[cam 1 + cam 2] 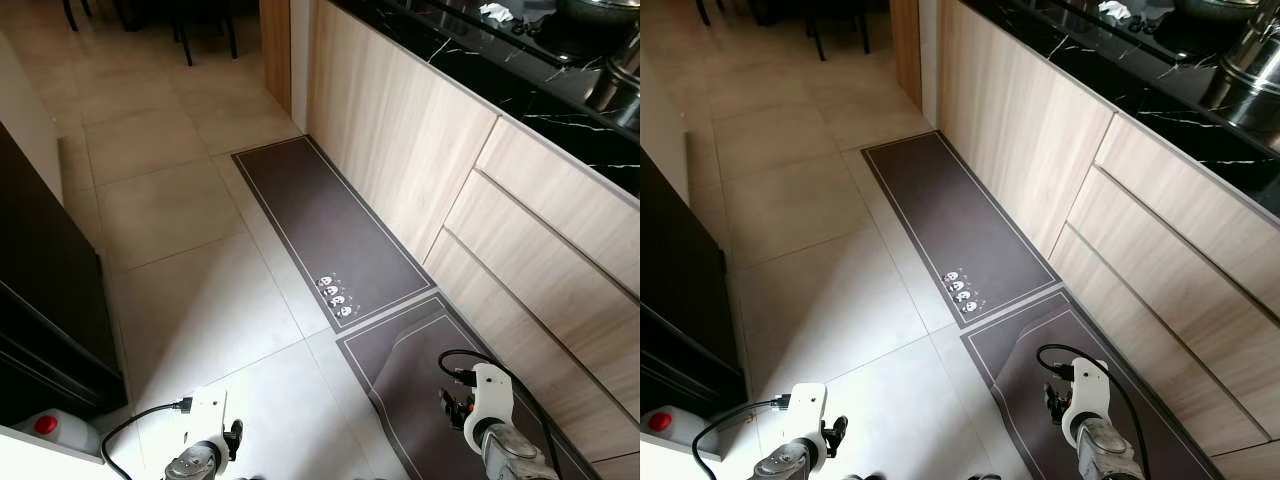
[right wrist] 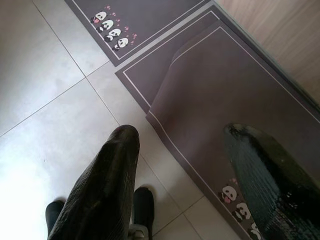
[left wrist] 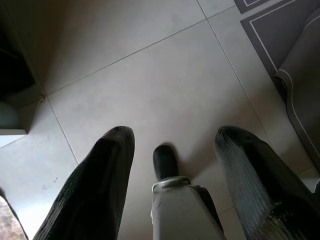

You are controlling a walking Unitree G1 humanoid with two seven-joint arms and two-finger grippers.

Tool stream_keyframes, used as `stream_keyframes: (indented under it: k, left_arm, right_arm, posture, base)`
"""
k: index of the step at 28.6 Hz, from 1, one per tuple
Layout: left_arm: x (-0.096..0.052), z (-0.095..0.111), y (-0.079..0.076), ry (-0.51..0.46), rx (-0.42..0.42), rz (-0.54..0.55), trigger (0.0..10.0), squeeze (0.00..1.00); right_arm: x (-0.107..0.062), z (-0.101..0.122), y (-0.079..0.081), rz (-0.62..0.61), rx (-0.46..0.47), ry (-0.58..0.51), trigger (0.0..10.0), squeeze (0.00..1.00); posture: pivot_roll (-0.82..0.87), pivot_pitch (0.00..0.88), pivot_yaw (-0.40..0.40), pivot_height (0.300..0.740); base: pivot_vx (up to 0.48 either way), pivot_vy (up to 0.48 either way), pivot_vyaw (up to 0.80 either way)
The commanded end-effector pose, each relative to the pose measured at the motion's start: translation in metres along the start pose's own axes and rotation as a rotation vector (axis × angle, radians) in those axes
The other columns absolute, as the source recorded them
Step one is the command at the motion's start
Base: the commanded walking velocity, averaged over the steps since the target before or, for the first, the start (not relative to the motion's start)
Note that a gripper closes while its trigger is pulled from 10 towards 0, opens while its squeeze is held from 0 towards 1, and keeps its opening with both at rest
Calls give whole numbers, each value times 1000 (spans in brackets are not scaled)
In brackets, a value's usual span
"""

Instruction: Kitchen organization

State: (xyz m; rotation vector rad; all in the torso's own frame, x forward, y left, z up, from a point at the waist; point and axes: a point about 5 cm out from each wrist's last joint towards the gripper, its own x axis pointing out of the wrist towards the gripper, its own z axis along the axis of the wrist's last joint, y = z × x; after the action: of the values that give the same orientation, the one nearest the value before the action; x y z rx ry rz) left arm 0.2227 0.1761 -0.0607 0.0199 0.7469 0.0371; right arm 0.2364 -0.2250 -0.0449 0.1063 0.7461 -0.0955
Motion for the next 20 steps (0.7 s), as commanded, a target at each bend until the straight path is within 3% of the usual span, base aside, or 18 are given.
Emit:
stream_keyframes:
  k: [1,10,20]
  left_arm:
    - [-2,-8,3,30,-1,13,10000,0]
    - [-4,-12,11,38,19,23,10000,0]
    - [-2,-5,9,13,22,10,10000,0]
  right_arm:
    - [-1,-4,1,5,-5,16,10000,0]
    - [-2,-16,6,12,21,46,10000,0]
    - [-5,-23,2,13,0,71,10000,0]
  posture:
    - [34,114,-63,740]
    - [37,115,-43,740]
    - [33,98,-36,740]
  base:
    - [0,0,0]
    - [0,0,0]
    - [0,0,-669]
